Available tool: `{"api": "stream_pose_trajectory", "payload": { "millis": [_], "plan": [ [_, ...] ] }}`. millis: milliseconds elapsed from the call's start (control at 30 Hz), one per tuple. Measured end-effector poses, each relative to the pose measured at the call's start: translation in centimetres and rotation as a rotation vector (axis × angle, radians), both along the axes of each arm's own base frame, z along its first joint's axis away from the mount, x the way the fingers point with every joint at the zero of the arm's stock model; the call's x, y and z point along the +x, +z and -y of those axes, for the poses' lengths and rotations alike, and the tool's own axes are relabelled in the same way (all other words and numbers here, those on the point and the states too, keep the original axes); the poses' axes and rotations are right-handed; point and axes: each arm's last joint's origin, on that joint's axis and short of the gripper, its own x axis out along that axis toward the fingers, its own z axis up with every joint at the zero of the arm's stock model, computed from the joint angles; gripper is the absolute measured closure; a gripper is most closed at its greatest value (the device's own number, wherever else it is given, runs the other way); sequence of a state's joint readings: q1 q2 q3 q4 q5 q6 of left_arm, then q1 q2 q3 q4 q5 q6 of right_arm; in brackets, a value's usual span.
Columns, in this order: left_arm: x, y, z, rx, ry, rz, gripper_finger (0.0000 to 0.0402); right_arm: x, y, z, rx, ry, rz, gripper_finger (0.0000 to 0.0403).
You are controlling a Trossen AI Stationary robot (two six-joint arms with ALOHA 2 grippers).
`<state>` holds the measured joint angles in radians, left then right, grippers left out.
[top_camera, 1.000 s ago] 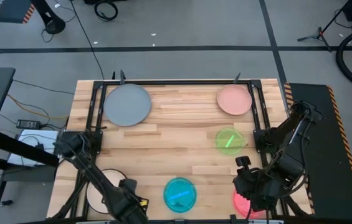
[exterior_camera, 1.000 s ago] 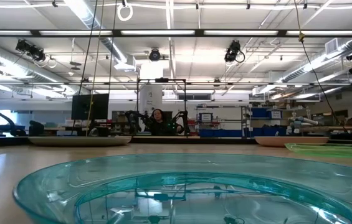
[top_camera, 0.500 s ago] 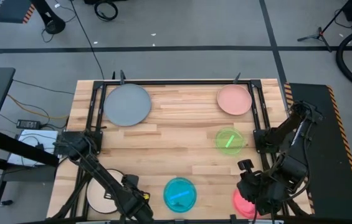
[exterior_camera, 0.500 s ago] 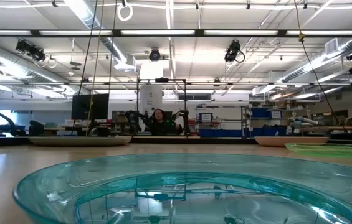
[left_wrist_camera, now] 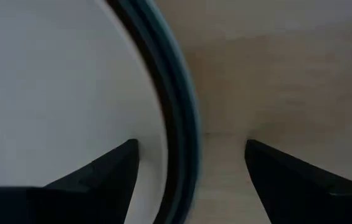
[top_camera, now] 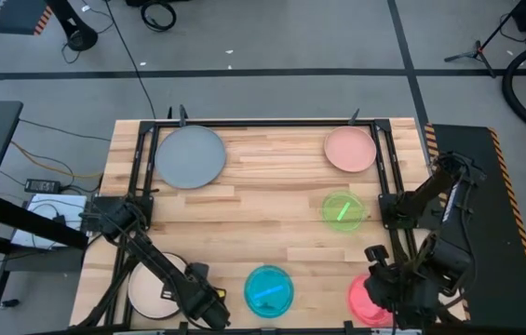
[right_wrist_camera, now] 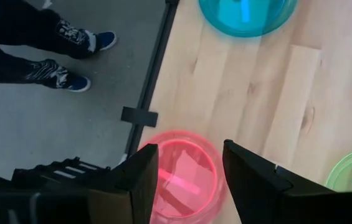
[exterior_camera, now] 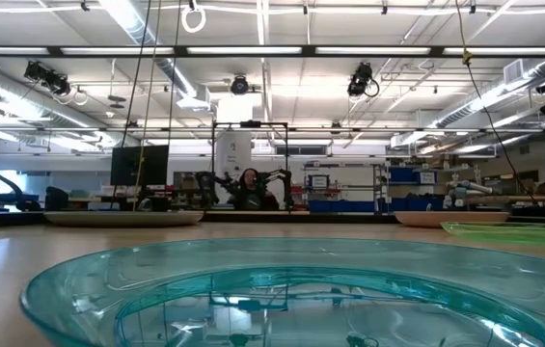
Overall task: Stack plastic plates
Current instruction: Stack the stacked plates on the gray plate
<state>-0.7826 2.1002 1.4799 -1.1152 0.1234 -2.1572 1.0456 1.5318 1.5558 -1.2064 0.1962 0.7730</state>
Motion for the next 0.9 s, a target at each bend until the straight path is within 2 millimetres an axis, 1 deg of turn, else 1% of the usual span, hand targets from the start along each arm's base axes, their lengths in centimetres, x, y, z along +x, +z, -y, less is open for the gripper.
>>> {"api": "stream_pose_trajectory", "payload": {
  "millis": [100,167,333,467,600,700,767,833,900],
  "plan": [
    [-0.2,0.0,-0.2,0.020,-0.007,-0.014,0.0129,-0.3,0.0,-0.2,-0.002,-0.004,0.010,0.0217],
    [-0.3,-0.1,-0.3,0.034,-0.005,-0.026,0.0156,-0.3,0.0,-0.2,-0.004,-0.002,0.011,0.0217],
    [-0.6,-0.2,-0.6,0.072,-0.006,-0.059,0.0251,-0.3,0.0,-0.2,-0.015,0.018,0.018,0.0217],
    [-0.5,0.0,-0.7,0.065,-0.007,-0.065,0.0323,0.1,0.0,0.1,-0.030,0.026,0.033,0.0217],
    [0.1,0.9,-0.7,0.053,-0.029,-0.052,0.0343,0.7,0.0,0.4,-0.049,0.039,0.046,0.0217],
    [0.6,2.6,-1.1,0.066,-0.069,-0.047,0.0344,1.3,0.0,0.9,-0.068,0.054,0.055,0.0217],
    [1.0,3.9,-1.9,0.098,-0.121,-0.047,0.0344,1.9,0.1,1.3,-0.082,0.066,0.064,0.0217],
    [1.4,5.6,-3.2,0.133,-0.149,-0.078,0.0344,2.5,0.3,2.0,-0.093,0.073,0.077,0.0217],
    [1.8,7.6,-4.8,0.162,-0.172,-0.075,0.0344,3.1,0.7,3.0,-0.103,0.076,0.096,0.0217]
  ]
}}
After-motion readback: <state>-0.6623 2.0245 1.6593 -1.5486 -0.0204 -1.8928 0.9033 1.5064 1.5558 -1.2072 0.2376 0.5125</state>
